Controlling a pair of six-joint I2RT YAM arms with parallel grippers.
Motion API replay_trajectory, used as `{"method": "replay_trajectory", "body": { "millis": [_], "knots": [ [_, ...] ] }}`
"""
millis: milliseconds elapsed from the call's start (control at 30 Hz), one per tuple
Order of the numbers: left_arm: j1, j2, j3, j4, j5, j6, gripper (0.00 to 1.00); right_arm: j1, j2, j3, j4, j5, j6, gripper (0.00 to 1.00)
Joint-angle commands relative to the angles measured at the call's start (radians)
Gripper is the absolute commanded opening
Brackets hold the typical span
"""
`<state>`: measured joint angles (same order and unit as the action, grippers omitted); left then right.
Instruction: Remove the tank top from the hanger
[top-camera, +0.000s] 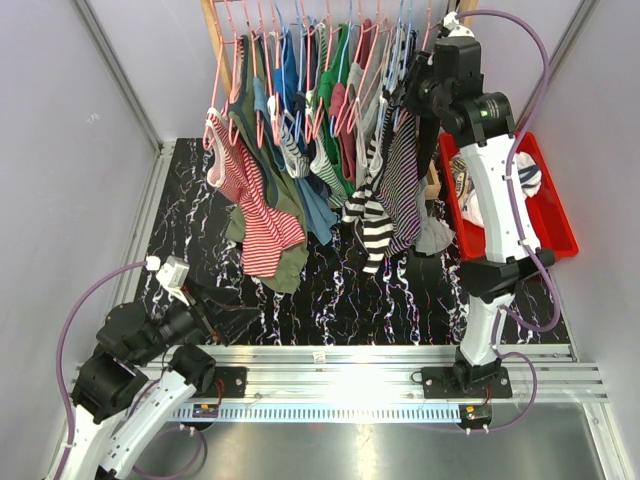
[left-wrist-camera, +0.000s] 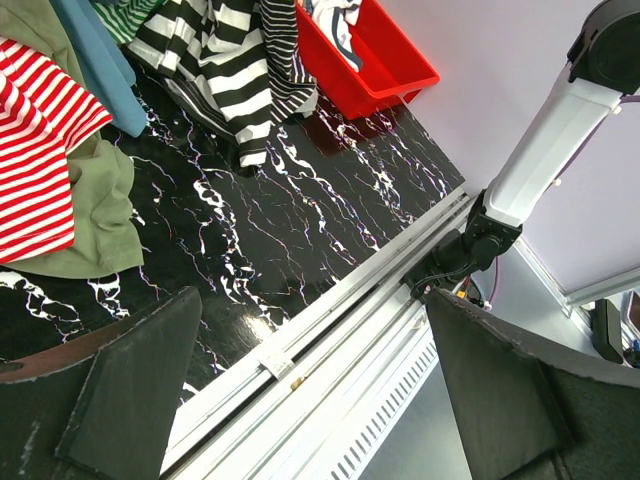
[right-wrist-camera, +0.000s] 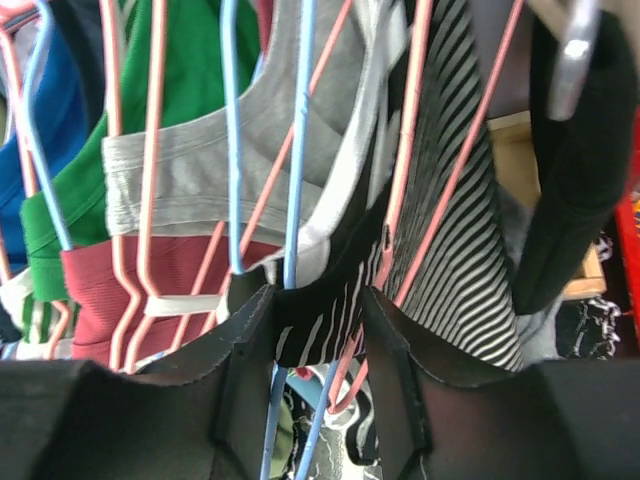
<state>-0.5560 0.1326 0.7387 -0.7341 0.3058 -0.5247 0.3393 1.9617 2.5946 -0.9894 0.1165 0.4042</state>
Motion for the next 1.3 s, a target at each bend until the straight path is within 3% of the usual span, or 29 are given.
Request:
{"method": "replay_trajectory", "body": {
  "millis": [0,100,200,367,467,533,633,767,833,867,900,933,967,1067,1133,1200,1267],
  "knots": [
    [0.001,-0.013,0.019,0.021,-0.004,0.006,0.99,0.006,-0.069,-0.048,0.028,0.071,-0.013,0.45],
    [-0.001,-0.014,0.014,0.025,-0.004,0.005,0.99,0.006,-0.093,-0.085,0.029,0.089,-0.024,0.45],
    [0.001,-0.014,0.014,0.027,0.001,0.005,0.99,0.007,-0.116,-0.114,0.038,0.055,-0.039,0.55],
    [0.001,-0.016,0.021,0.025,-0.004,0.008,0.99,0.007,-0.274,-0.293,0.186,-0.026,-0.059,0.88],
    [0.001,-0.013,0.022,0.03,-0.008,0.009,0.99,0.006,-0.435,-0.476,0.292,-0.092,-0.059,0.93],
    [0.001,-0.004,0.03,0.029,-0.016,0.012,0.99,0.007,-0.544,-0.692,0.35,-0.176,-0.044,0.94],
    [0.001,0.004,0.039,0.021,-0.03,0.019,0.99,0.009,-0.838,-1.029,0.471,-0.302,-0.019,0.98],
    [0.001,0.002,0.036,0.007,-0.066,0.017,0.99,0.009,-1.063,-1.348,0.423,-0.376,0.027,0.99],
    [0.001,0.012,0.024,0.001,-0.089,0.019,0.99,0.009,-1.151,-1.494,0.379,-0.315,0.048,1.0],
    [0.001,0.027,0.019,-0.002,-0.099,0.02,0.99,0.007,-1.241,-1.536,0.368,-0.276,0.054,0.98],
    [0.001,0.033,0.013,-0.002,-0.106,0.02,0.99,0.009,-1.282,-1.609,0.357,-0.197,0.056,0.89],
    [0.001,0.038,0.011,-0.001,-0.125,0.023,0.99,0.007,-1.319,-1.637,0.332,-0.145,0.058,0.4],
    [-0.001,0.038,0.008,0.001,-0.141,0.026,0.99,0.009,-1.374,-1.656,0.309,-0.079,0.07,0.0],
    [0.001,0.007,-0.002,-0.004,-0.24,0.028,0.84,0.009,-1.42,-1.744,0.252,0.282,0.133,0.0],
    [0.001,-0.008,-0.013,0.001,-0.261,0.02,0.8,0.007,-1.414,-1.866,0.32,0.365,0.136,0.0],
    [0.001,-0.011,-0.015,-0.008,-0.269,0.011,0.8,0.007,-1.388,-1.965,0.43,0.353,0.057,0.0],
    [0.001,-0.021,-0.019,-0.011,-0.275,0.002,0.88,0.009,-1.359,-2.022,0.588,0.39,0.059,0.0]
  ]
}}
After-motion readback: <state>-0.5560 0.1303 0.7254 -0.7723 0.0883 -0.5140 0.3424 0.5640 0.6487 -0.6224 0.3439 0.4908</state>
